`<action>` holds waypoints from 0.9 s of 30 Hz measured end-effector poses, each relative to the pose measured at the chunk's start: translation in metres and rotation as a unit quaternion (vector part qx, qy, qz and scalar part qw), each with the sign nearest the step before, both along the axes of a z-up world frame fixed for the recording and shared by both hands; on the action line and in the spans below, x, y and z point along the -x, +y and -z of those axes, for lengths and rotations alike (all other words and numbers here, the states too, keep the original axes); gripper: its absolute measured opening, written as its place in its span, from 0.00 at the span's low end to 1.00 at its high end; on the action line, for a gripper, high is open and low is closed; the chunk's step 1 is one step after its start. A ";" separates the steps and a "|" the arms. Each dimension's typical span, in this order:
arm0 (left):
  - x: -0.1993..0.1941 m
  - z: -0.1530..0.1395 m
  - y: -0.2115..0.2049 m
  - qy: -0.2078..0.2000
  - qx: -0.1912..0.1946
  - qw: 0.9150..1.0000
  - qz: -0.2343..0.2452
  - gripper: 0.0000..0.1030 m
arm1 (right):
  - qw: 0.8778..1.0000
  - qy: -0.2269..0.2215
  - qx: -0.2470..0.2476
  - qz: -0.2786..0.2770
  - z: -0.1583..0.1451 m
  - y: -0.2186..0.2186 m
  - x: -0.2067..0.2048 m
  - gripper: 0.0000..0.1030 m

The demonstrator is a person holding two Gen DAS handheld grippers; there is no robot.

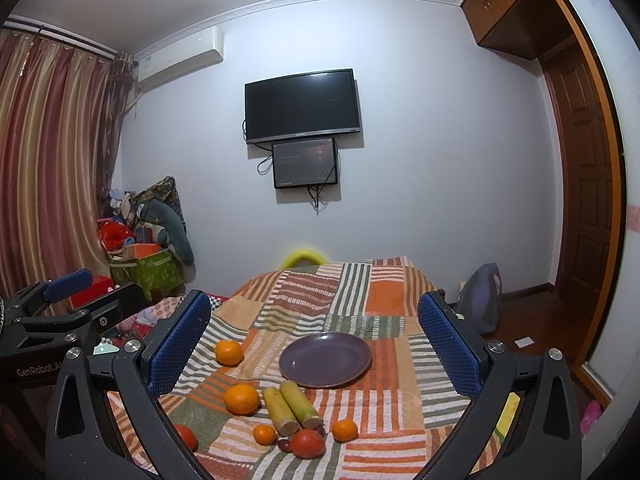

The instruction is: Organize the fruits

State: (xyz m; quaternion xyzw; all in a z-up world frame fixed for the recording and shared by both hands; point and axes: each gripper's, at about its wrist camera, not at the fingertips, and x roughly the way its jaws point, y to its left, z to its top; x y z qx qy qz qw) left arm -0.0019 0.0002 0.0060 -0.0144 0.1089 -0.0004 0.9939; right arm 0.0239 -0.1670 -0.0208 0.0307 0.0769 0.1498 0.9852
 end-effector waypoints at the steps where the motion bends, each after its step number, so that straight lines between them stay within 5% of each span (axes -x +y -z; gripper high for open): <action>1: -0.001 0.000 0.000 0.001 0.000 1.000 0.000 1.00 | 1.000 0.000 0.000 0.000 0.000 0.000 0.000 1.00; 10: -0.002 0.003 0.004 0.004 0.011 1.000 0.008 1.00 | 1.000 0.011 -0.003 0.007 0.001 -0.002 -0.005 1.00; 13: -0.005 0.005 0.007 0.015 0.011 1.000 0.008 0.86 | 1.000 0.018 0.002 0.008 0.004 -0.001 -0.008 0.98; 20: -0.021 0.023 0.026 0.063 -0.005 0.998 0.006 0.73 | 0.999 0.049 0.020 -0.008 0.018 0.002 -0.021 0.82; 27: -0.043 0.060 0.056 0.129 0.004 0.992 0.000 0.70 | 0.993 0.100 0.062 -0.030 0.043 0.011 -0.039 0.73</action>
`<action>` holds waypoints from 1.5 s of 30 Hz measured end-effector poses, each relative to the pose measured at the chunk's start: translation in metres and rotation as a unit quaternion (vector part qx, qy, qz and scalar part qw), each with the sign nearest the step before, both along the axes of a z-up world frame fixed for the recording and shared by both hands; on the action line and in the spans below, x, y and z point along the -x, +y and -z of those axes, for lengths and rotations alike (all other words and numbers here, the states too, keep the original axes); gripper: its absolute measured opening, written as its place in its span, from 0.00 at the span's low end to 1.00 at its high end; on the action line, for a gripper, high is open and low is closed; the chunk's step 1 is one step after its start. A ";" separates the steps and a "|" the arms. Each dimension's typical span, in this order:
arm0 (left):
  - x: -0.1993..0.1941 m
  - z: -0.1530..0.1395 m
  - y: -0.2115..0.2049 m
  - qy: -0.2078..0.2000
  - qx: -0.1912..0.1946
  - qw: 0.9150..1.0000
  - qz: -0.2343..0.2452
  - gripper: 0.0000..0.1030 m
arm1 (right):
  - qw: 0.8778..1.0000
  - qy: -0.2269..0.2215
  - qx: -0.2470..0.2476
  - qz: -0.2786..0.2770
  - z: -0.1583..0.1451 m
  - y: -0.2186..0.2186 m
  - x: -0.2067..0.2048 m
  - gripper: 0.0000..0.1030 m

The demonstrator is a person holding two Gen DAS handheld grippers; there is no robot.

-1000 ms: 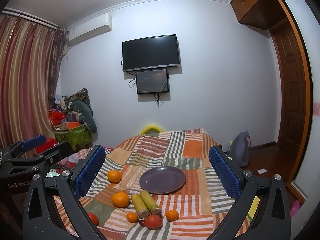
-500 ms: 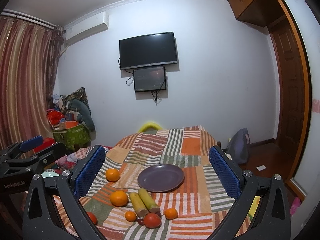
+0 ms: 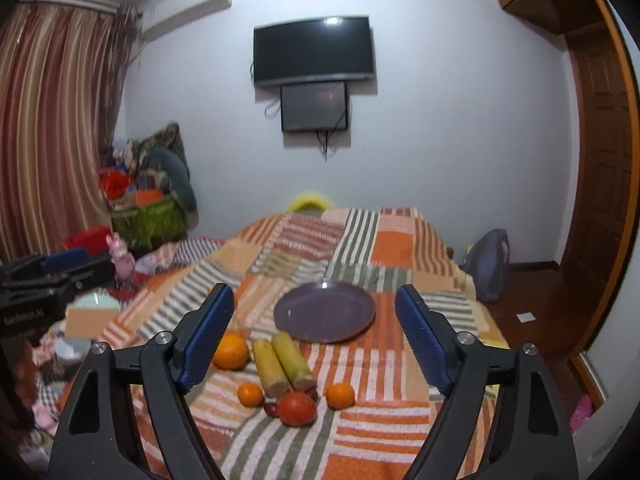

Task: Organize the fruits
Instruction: 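Grasp a red tomato with the left tool while the right tool grasps another tomato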

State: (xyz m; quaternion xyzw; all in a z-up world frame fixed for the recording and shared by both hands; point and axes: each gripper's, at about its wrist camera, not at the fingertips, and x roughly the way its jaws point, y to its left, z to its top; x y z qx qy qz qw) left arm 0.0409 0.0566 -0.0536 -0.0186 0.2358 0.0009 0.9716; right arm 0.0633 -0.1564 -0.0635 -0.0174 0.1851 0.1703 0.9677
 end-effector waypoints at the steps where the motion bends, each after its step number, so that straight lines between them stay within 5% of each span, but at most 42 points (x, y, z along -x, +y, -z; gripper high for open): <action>1: -0.002 0.005 0.002 0.012 -0.002 1.000 0.001 0.70 | 1.000 0.009 0.007 -0.002 0.005 0.002 -0.003 0.72; 11: -0.023 0.065 0.027 0.115 0.016 0.993 -0.004 0.71 | 0.994 0.091 0.050 -0.030 0.046 0.008 -0.026 0.67; 23: -0.037 0.137 0.042 0.220 0.026 0.975 -0.006 0.71 | 0.977 0.194 0.068 -0.052 0.099 0.018 -0.059 0.67; 35: -0.045 0.168 0.034 0.261 0.033 0.965 0.011 0.71 | 0.965 0.246 0.069 -0.061 0.129 0.022 -0.079 0.62; 45: -0.049 0.171 0.035 0.265 0.037 0.964 0.011 0.50 | 0.959 0.263 0.065 -0.079 0.133 0.028 -0.080 0.48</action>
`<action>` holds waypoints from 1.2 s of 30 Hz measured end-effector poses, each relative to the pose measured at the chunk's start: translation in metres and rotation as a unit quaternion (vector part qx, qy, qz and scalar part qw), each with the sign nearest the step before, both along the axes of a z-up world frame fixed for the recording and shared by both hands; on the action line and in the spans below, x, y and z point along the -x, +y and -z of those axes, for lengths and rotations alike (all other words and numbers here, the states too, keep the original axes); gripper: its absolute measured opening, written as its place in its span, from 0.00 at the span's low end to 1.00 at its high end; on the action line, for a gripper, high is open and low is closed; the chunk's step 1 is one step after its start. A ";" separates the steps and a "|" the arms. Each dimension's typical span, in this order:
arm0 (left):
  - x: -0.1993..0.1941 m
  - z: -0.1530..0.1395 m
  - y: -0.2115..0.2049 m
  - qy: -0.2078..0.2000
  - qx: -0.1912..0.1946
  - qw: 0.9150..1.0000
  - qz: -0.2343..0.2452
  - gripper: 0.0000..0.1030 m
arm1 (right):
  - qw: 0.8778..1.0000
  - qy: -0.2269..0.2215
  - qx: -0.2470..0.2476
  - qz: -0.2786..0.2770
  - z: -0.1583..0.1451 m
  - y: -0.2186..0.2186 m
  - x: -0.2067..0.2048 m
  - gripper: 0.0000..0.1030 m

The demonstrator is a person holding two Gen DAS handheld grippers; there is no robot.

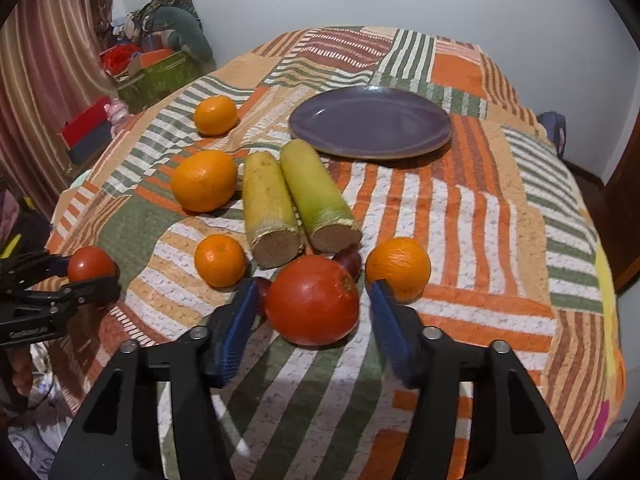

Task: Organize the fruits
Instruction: 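Grasp a red tomato with the left tool while the right tool grasps another tomato, then carry both held tomatoes over the purple plate with both tools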

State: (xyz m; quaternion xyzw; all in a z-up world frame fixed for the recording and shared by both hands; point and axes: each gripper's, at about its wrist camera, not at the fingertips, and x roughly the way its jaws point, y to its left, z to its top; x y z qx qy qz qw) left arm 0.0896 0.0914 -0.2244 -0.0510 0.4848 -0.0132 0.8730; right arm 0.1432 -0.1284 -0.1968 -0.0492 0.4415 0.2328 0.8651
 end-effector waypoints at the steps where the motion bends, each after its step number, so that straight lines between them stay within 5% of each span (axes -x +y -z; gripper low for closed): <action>1: 0.000 0.000 0.000 -0.001 -0.003 1.000 0.000 0.49 | 1.000 0.004 -0.004 0.003 0.002 -0.002 0.000 0.48; 18: -0.005 -0.024 0.000 -0.028 -0.008 1.000 0.003 0.49 | 1.000 0.019 -0.025 0.002 0.002 -0.005 -0.002 0.44; 36: -0.063 -0.102 -0.024 -0.131 -0.027 0.991 0.028 0.49 | 0.993 -0.101 -0.052 0.019 -0.077 -0.022 -0.015 0.44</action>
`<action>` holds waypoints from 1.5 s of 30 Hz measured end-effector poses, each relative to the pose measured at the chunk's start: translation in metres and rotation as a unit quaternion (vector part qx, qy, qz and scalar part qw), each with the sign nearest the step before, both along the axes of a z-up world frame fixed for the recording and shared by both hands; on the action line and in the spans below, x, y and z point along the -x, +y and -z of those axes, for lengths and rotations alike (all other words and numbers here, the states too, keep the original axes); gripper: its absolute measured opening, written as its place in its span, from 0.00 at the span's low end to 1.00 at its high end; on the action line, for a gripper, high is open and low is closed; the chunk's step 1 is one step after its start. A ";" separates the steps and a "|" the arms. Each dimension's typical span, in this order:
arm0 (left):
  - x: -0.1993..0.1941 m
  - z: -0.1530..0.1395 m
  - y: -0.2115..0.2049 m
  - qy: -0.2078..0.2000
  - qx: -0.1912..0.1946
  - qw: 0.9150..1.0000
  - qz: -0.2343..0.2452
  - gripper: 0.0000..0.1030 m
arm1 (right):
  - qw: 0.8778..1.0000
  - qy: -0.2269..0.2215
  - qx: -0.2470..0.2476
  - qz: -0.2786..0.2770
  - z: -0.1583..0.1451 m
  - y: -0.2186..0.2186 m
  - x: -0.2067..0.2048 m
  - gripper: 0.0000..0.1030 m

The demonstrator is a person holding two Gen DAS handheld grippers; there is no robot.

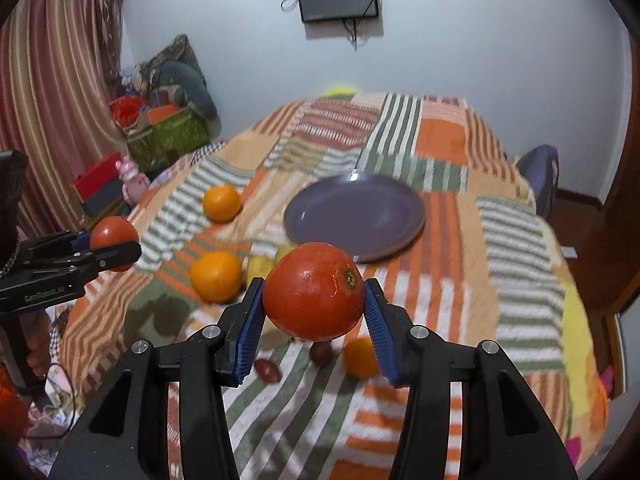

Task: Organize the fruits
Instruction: 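Carry both held tomatoes over the purple plate with both tools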

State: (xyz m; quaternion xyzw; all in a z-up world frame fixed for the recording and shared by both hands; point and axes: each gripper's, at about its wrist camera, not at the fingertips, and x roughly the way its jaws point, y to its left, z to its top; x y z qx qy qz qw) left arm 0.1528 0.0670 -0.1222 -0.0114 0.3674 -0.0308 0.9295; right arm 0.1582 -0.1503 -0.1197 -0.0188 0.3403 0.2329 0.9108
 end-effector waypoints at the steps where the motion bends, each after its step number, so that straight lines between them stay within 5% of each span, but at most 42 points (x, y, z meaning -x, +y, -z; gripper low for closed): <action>1: -0.005 -0.002 -0.001 -0.003 0.001 1.000 0.001 0.49 | 1.000 -0.005 0.000 0.002 -0.003 -0.001 -0.002 0.44; 21: -0.125 -0.017 -0.027 -0.030 0.013 0.999 0.020 0.49 | 0.997 -0.066 0.025 0.036 -0.022 -0.002 -0.092 0.44; 45: -0.273 0.057 -0.052 0.123 0.020 0.991 0.053 0.49 | 0.997 0.018 0.069 0.004 0.045 0.030 -0.187 0.44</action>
